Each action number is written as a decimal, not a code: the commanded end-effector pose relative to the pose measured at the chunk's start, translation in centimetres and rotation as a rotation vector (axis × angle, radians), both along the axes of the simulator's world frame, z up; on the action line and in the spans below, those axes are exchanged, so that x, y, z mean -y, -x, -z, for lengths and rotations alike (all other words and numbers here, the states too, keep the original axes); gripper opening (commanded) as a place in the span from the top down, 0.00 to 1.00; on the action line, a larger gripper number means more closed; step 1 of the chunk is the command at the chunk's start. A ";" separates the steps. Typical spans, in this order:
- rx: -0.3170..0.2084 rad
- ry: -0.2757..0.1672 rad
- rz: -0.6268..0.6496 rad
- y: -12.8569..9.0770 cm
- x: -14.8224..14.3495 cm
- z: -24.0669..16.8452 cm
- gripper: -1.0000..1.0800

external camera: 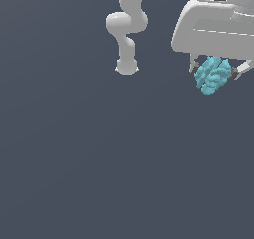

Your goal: Pick up the object and move it to a goal position.

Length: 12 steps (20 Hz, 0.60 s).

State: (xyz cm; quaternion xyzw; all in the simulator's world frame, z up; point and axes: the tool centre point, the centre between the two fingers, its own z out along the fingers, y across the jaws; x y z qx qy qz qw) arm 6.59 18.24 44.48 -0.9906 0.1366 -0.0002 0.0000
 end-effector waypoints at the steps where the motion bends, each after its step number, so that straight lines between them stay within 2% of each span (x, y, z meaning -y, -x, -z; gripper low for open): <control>1: 0.000 0.000 0.000 -0.2 -0.2 -0.6 1.00; 12: 0.000 0.000 0.000 -0.6 -0.7 -1.6 1.00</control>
